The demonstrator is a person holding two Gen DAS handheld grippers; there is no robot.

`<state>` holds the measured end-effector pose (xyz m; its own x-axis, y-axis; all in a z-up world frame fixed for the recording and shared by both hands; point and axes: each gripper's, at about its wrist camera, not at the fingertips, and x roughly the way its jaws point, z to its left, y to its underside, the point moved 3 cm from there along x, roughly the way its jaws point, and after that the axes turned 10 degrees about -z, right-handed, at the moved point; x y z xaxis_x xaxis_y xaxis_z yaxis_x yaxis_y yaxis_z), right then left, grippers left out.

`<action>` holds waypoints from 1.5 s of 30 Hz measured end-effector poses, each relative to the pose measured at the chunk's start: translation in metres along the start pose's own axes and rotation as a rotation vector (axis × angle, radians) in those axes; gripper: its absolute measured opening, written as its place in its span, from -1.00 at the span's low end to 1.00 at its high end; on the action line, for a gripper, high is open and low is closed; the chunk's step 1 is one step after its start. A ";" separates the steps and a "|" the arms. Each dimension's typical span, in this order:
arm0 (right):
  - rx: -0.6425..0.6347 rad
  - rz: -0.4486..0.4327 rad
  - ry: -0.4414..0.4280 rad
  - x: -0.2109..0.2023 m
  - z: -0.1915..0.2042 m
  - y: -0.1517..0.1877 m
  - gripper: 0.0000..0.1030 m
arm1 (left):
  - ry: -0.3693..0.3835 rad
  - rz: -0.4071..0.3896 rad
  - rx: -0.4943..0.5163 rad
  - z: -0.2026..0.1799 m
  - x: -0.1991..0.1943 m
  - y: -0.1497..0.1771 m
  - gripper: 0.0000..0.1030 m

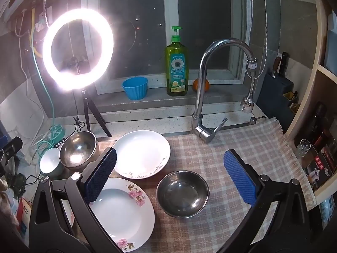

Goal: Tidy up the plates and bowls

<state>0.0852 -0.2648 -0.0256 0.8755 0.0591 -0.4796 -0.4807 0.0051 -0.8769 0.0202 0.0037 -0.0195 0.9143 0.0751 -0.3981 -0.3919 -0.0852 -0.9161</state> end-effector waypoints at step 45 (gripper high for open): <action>0.005 0.015 -0.007 0.006 0.002 0.007 1.00 | 0.017 0.008 0.015 -0.006 0.005 -0.001 0.98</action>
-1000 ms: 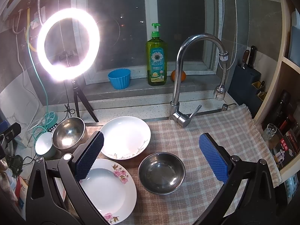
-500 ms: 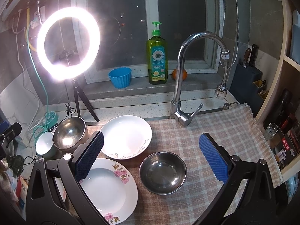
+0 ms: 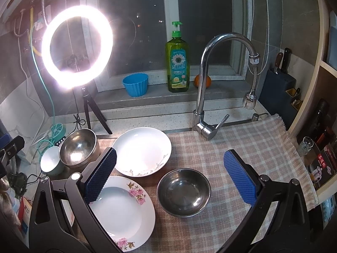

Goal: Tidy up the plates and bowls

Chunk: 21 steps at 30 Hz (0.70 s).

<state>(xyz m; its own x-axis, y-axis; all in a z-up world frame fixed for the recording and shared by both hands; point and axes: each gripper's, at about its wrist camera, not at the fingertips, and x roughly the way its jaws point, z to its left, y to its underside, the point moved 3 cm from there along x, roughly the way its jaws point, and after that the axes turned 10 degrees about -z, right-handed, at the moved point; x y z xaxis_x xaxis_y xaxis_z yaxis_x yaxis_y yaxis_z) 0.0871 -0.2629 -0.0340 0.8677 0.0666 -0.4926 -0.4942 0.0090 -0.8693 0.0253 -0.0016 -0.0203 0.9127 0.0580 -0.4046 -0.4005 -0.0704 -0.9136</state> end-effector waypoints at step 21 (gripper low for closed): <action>-0.012 0.011 -0.010 0.003 0.003 0.000 1.00 | 0.011 0.010 0.007 -0.002 0.006 0.000 0.98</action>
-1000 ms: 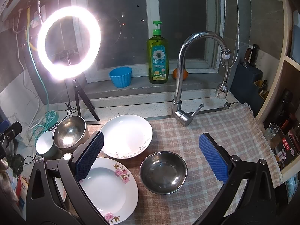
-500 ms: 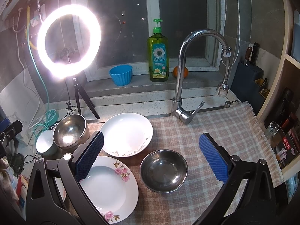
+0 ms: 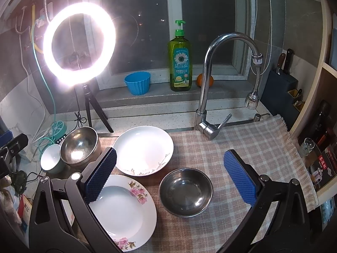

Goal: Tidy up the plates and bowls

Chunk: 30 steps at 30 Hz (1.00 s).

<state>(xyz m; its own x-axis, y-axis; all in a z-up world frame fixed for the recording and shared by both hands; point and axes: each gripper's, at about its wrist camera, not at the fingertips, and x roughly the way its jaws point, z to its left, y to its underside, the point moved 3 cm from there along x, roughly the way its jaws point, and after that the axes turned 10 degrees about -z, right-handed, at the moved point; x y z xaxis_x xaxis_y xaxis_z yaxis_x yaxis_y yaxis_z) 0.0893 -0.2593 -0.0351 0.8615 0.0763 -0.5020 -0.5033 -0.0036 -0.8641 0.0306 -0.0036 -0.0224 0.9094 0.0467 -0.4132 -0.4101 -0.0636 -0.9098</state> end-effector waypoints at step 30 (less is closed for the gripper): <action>0.082 0.228 -0.080 0.009 -0.032 0.068 0.19 | 0.123 0.277 -0.010 0.019 0.033 0.064 -0.19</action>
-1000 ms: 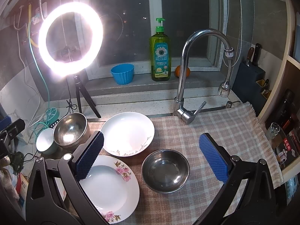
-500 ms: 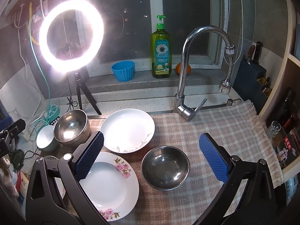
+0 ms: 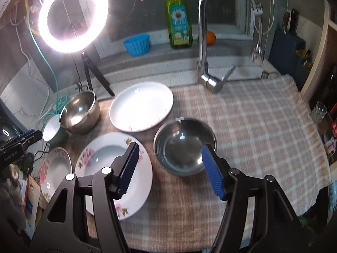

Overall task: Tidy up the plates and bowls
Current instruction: 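Move the right gripper down to the rim of the pink-flowered plate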

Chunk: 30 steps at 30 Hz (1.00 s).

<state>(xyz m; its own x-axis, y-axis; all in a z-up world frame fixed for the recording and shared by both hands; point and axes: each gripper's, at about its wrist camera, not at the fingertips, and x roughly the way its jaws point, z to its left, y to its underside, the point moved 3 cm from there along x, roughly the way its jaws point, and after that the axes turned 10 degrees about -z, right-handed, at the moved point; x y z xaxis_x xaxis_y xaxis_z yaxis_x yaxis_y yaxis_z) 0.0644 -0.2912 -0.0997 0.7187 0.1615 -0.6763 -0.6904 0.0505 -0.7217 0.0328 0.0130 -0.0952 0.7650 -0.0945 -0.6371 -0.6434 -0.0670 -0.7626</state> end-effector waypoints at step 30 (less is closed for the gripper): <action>0.286 0.328 -0.240 0.057 -0.013 0.091 -0.41 | 0.231 0.330 -0.094 0.000 0.097 0.039 -0.76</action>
<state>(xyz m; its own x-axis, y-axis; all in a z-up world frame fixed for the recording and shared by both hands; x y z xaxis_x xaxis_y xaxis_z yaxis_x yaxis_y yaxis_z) 0.0439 -0.2905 -0.2063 0.4438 0.4345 -0.7838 -0.8961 0.2225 -0.3840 0.0819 0.0017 -0.1868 0.4977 -0.3459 -0.7954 -0.8609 -0.0857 -0.5014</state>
